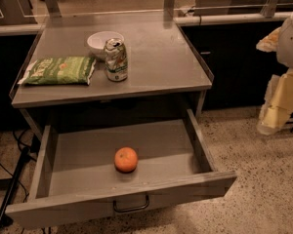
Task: Pick orange from top drawer and place on counter
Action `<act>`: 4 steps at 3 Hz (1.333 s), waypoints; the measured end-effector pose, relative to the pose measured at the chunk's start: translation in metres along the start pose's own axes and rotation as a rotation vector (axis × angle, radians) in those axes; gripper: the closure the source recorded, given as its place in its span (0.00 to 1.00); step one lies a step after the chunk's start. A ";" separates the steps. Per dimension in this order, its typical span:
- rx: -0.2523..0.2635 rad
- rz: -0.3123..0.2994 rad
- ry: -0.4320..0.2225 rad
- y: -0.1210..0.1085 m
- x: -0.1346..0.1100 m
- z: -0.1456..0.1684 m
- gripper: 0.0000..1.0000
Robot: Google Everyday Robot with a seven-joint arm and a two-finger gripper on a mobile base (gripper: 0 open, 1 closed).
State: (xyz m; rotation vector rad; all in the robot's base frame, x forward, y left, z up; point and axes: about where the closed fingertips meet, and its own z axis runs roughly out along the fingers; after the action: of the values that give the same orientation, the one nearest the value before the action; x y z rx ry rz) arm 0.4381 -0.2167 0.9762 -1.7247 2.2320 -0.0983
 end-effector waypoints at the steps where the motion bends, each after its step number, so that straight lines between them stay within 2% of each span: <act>1: 0.000 0.000 0.000 0.000 0.000 0.000 0.00; 3: -0.013 -0.114 -0.053 0.000 -0.045 0.010 0.00; 4: -0.013 -0.115 -0.054 0.000 -0.045 0.010 0.00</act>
Offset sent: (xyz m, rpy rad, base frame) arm 0.0088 0.0266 -0.0043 -0.0004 0.0036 0.0946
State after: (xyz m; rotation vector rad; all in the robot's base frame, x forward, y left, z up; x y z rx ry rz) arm 0.4507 -0.1723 0.9762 -1.8396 2.0999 -0.0628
